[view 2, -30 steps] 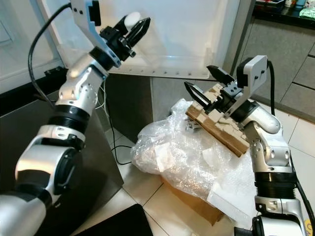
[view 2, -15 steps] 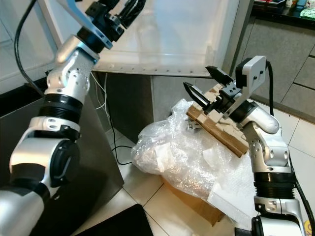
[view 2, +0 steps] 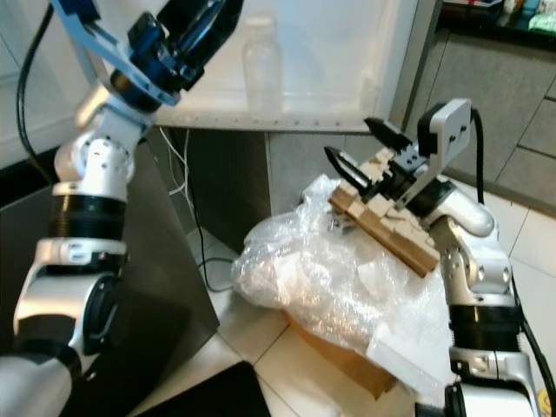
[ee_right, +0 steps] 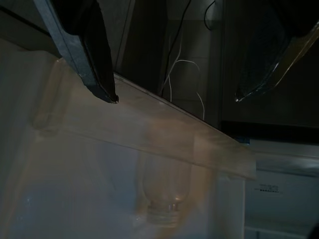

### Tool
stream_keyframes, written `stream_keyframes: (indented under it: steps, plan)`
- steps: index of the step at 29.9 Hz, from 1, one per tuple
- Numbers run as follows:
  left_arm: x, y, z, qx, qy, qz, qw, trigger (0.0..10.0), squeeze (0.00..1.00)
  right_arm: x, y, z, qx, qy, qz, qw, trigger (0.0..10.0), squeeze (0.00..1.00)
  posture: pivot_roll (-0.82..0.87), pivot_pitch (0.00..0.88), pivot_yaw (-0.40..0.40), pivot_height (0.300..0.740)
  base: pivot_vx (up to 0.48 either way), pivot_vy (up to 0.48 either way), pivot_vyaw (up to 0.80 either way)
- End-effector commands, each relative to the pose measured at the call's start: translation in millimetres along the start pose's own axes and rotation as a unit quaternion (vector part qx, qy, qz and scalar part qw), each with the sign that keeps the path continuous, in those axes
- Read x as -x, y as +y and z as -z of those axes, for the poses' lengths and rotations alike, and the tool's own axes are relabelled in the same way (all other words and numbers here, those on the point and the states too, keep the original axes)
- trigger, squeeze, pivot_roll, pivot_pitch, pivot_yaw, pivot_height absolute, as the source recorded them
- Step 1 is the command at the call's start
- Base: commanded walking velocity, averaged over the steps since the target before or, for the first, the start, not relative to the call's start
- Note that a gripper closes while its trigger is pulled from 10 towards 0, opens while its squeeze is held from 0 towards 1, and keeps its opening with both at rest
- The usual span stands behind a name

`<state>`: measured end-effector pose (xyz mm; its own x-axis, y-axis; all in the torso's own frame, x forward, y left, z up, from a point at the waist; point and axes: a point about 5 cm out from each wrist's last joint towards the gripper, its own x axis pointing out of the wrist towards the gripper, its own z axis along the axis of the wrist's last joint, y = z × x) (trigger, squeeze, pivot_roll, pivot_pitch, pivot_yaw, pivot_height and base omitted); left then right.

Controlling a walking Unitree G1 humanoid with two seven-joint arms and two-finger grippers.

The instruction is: Restocking fridge

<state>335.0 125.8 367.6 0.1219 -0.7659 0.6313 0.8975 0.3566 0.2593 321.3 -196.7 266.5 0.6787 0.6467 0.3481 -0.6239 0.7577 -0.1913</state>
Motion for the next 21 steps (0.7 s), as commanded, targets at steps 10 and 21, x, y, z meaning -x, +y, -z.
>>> stream_keyframes:
  steps: [10, 21]
  plan:
    - [34.3, -24.4, 9.2, 0.039, 0.047, 0.048, 0.997, 10.0, 0.0, 8.8, -7.6, -3.3, 0.0, -0.002, 0.006, 1.0, 10.0, 0.0, -0.06, 0.0, 0.026, 0.74, 0.0, 0.0, 0.0]
    - [110.9, -80.6, 87.4, 0.145, 0.205, -0.026, 0.968, 10.0, 0.0, 31.0, -40.2, 4.2, 0.034, 0.048, 0.098, 0.993, 10.0, 0.0, -0.05, 0.0, 0.017, 0.74, 0.0, 0.0, 0.0]
